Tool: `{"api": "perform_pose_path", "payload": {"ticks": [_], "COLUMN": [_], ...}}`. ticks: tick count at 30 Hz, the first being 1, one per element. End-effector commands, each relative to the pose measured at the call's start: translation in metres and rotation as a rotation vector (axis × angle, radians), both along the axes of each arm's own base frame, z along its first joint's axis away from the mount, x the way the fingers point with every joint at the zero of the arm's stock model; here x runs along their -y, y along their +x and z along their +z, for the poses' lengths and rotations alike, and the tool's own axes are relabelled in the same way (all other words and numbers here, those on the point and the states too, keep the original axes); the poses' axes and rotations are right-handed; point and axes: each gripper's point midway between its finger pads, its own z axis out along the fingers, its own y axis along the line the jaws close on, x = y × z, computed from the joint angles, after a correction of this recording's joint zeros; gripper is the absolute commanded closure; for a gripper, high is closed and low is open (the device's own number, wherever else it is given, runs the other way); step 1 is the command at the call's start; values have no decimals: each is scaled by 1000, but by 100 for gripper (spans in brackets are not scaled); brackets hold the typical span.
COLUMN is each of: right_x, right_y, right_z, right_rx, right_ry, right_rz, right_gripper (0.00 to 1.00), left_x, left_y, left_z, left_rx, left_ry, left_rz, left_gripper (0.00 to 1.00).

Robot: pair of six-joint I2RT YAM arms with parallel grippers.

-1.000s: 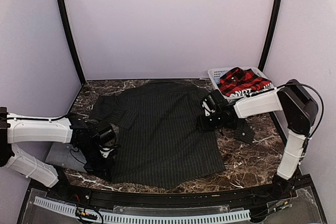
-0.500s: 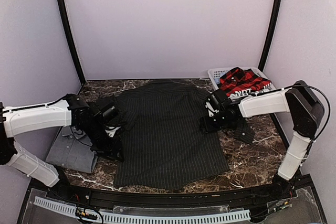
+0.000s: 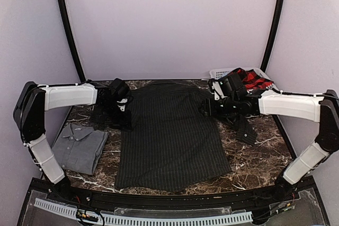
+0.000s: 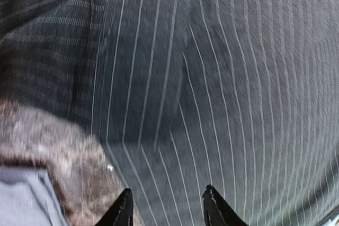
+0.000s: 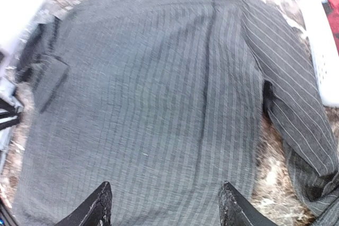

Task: Fold and stack the long sleeve shirts
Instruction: Smooth out the crumpled shirt at the center of the board.

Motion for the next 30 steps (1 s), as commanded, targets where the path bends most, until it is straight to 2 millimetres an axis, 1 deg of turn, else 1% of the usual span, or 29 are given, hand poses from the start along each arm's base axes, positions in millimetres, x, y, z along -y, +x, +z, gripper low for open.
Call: {"api": "perform_pose_path", "payload": {"ticks": [1,2,3,4,5,6,7,8,9,17,21,24,25,30], "right_x": [-19,-21,-23,-24,-24,-25,-27,-29,-31,-54,-56,-55,-55,-57], "right_y": [-13,-15,-18,-19,-21,-22,-24,-25,-27,-39,-41,-42,-42,-42], "right_z": [8,7,4,3,1,0,-1,-1,-3,-13,-24,-28,-29,-32], "right_rx": [7,0,-6,-11,-15,-18,-24,-26,-29,-48,-69,-75,-77,-80], "right_ry": [58,55,49,44,42,44,48,51,51,27,2,-4,-5,-15], "right_rz": [39,46,53,53,54,54,58,60,64,110,105,102,101,105], "right_gripper": [35,35,35,35,35,35,35,35,35,34,35,34,34,34], "left_x": [9,9,9,11,12,14,14,15,14,10,10,9,9,6], "left_y": [46,56,59,66,68,73,73,75,76,73,75,78,79,82], "left_z": [-4,-2,-9,-8,-14,-13,-20,-21,-26,-44,-45,-43,-42,-36], "left_rx": [103,127,118,136,130,142,130,131,124,96,101,109,112,125], "left_ry": [0,14,27,25,32,29,37,37,49,81,81,84,86,101], "left_rz": [-2,7,8,10,11,13,12,12,14,4,12,15,16,13], "left_gripper": [55,55,55,54,54,54,54,54,54,54,61,72,79,93]}}
